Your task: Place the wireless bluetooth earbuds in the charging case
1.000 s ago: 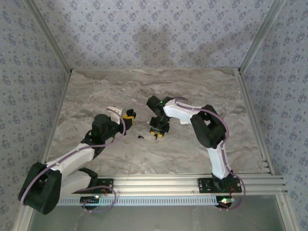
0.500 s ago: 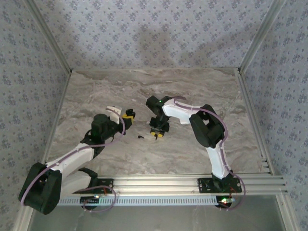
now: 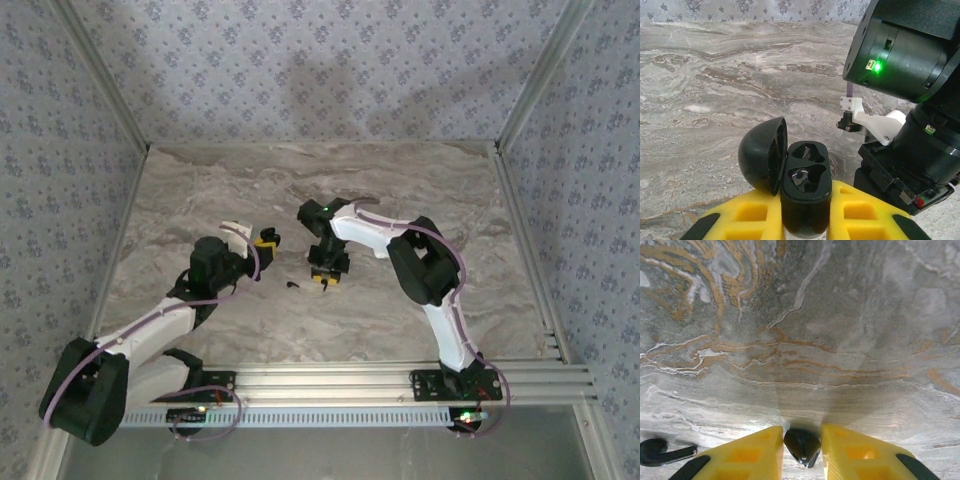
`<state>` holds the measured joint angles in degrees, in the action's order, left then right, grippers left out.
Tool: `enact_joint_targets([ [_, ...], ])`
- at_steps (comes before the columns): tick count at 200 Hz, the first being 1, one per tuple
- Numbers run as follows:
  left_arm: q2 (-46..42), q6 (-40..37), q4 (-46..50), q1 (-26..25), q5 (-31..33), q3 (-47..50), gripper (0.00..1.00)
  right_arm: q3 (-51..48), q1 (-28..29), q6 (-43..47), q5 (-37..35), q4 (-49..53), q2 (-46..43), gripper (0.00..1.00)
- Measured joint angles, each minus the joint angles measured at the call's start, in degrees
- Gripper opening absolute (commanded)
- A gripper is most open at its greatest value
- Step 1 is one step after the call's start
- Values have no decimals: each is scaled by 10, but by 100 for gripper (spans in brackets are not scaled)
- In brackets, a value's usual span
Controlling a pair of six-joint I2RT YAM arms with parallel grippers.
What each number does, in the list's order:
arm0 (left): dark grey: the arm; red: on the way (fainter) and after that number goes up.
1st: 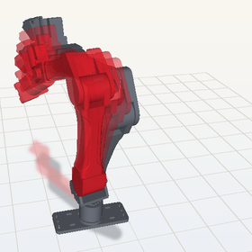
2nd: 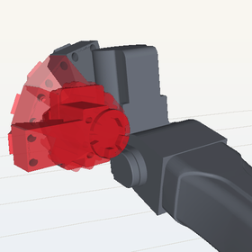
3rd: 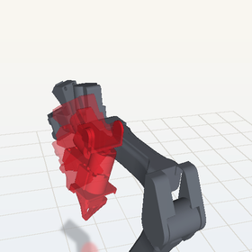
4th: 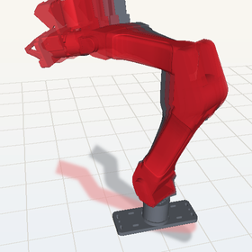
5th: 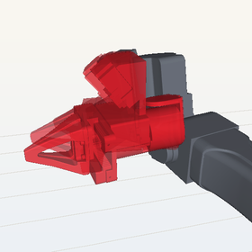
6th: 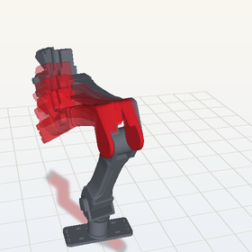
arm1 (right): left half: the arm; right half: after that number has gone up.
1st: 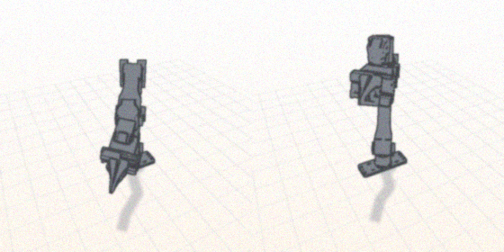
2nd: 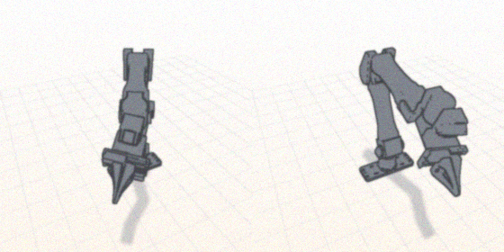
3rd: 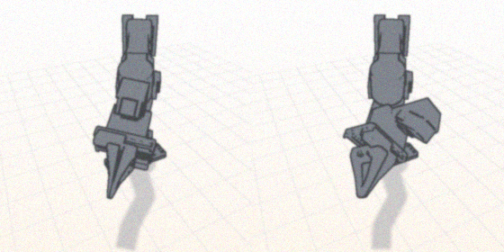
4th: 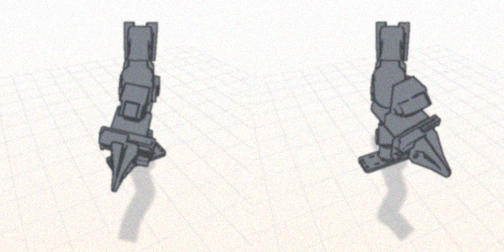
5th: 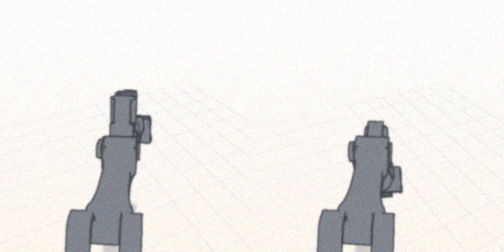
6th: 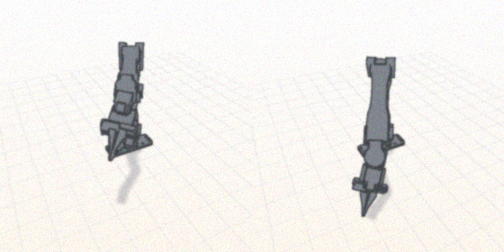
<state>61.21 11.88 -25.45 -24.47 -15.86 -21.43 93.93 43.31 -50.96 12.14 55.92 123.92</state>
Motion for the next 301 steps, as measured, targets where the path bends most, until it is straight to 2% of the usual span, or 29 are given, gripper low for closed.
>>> enact_joint_targets([
  [64, -1, 0, 4, 1, -4, 0, 19, 10, 6, 10, -12, 11, 6, 29],
  [137, -25, 0, 17, 1, -5, 0, 19, 13, 10, 16, -21, 15, 7, 24],
  [168, -34, -7, 25, 1, -14, 0, 19, -20, 10, 15, -23, -13, -14, 24],
  [223, -39, -24, 38, 0, -44, 1, 18, -114, 12, 15, -39, -63, -88, 24],
  [271, -44, -39, 8, -30, -61, 14, 18, -197, 7, 18, -74, -124, -222, 24],
  [301, -9, -54, -44, -63, -75, 15, 18, -231, -10, 38, -94, -169, -312, 23],
])
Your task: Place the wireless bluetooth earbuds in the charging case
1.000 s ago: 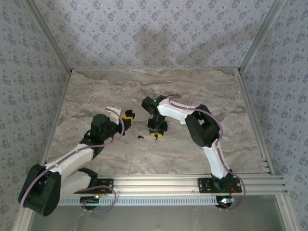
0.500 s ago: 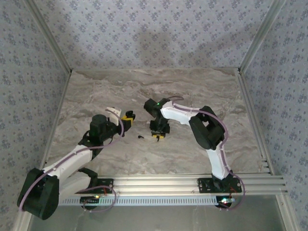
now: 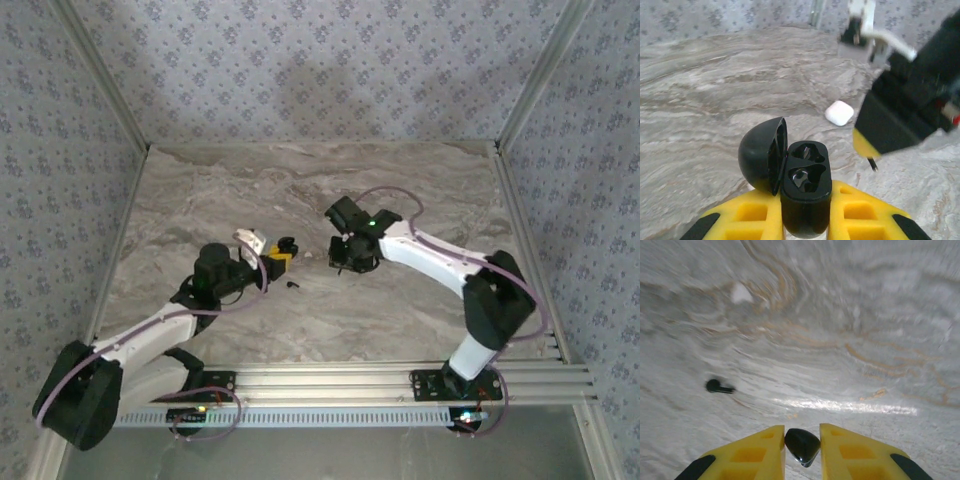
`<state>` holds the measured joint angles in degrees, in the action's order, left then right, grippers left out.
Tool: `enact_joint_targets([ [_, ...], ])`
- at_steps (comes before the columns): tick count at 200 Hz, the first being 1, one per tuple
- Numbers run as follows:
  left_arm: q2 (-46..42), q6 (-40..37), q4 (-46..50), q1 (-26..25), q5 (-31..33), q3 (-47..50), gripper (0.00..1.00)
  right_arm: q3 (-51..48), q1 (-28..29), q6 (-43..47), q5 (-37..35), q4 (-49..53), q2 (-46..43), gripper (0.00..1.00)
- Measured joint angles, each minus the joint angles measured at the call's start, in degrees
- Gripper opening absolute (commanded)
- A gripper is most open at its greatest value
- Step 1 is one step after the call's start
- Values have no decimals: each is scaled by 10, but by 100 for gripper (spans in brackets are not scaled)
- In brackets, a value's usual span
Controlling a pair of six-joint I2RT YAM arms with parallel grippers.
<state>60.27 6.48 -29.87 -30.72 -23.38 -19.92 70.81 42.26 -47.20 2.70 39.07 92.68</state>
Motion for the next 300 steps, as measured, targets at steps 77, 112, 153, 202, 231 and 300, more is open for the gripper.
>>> enact_joint_targets([
  [77, 139, -51, -80, -61, -48, -100, 17, -64, -40, 88, -26, -99, -188, 23],
  [112, 174, -65, -107, -75, -69, -140, 17, -97, -40, 129, -22, -146, -247, 23],
  [153, 195, -69, -124, -81, -84, -165, 16, -116, -40, 161, -9, -186, -280, 22],
  [202, 197, -69, -124, -87, -85, -170, 16, -118, -40, 184, 12, -223, -284, 22],
  [231, 197, -69, -124, -88, -85, -171, 16, -118, -40, 199, 16, -233, -284, 22],
  [300, 197, -49, -138, -88, -83, -184, 16, -118, -35, 224, 16, -237, -282, 22],
])
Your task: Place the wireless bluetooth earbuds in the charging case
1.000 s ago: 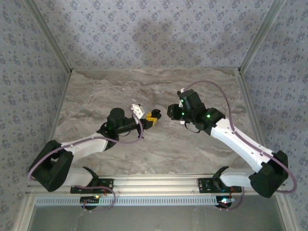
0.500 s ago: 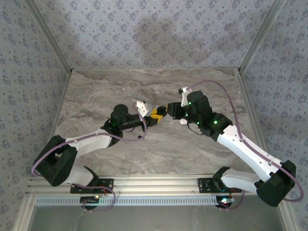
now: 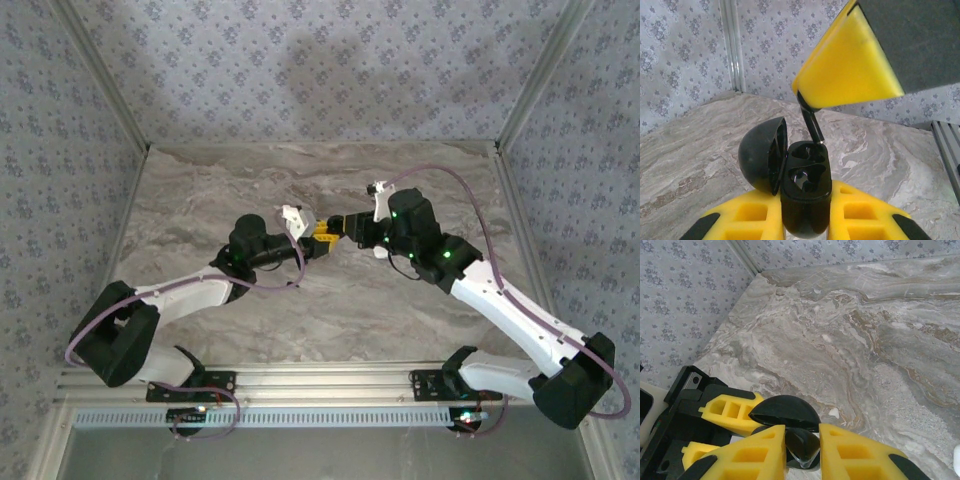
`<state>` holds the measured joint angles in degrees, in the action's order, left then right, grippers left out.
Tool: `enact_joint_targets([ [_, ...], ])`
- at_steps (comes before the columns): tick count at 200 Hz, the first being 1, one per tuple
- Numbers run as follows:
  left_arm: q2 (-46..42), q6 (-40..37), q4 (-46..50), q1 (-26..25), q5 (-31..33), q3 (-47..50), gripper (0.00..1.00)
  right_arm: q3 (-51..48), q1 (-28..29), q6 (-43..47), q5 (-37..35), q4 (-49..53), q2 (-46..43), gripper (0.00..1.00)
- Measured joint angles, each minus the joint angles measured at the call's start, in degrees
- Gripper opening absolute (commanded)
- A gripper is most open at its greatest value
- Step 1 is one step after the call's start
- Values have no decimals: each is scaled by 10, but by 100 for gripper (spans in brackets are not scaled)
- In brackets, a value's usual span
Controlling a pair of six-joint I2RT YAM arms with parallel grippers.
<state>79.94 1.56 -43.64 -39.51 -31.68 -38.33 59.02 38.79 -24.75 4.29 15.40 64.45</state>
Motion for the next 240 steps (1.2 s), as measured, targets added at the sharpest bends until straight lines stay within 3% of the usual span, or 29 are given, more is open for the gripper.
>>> enact_joint_targets([
  [240, 0, 41, 0, 0, 11, -2, 16, 0, 48, 79, -76, -8, 2, 22],
])
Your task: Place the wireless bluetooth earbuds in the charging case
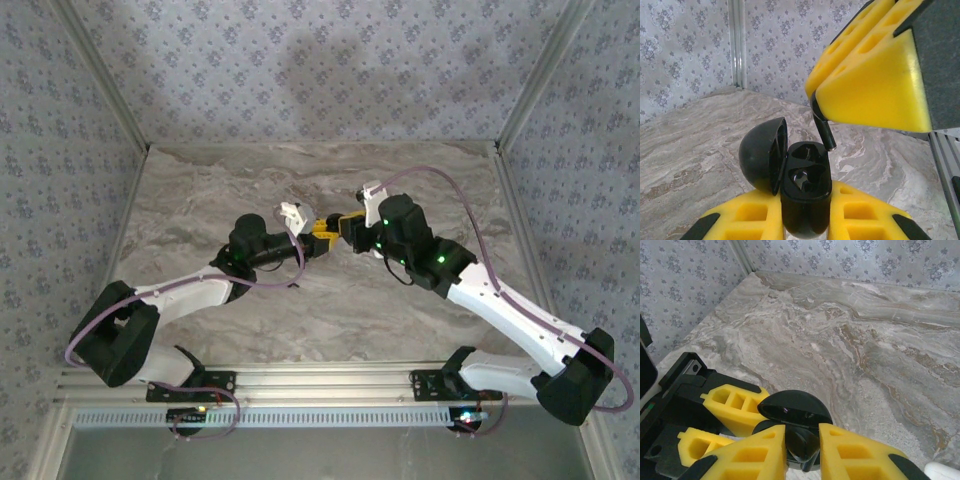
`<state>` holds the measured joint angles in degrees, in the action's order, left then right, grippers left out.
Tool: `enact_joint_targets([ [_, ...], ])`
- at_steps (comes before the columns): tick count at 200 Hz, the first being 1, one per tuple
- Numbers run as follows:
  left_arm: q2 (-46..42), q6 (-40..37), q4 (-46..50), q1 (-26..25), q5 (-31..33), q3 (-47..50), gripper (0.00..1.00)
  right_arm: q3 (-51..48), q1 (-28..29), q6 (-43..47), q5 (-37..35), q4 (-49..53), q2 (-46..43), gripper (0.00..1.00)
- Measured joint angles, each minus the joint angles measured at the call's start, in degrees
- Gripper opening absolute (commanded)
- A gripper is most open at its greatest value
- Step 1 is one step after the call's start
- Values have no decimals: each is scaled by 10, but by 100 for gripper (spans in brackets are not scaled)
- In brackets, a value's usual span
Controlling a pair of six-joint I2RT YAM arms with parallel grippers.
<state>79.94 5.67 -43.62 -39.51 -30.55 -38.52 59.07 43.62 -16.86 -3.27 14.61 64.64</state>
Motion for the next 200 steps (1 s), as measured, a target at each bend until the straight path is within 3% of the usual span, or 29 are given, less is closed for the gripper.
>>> enact_joint_targets([
  [90, -8, -7, -2, 0, -1, -3, 16, 0, 5, 18, 5, 3, -14, 22],
  [140, -43, -101, 51, -11, -3, -3, 15, 0, -9, 61, 19, -18, -65, 23],
  [200, -59, -173, 81, -12, 4, -3, 15, -12, -13, 101, 65, -53, -63, 24],
])
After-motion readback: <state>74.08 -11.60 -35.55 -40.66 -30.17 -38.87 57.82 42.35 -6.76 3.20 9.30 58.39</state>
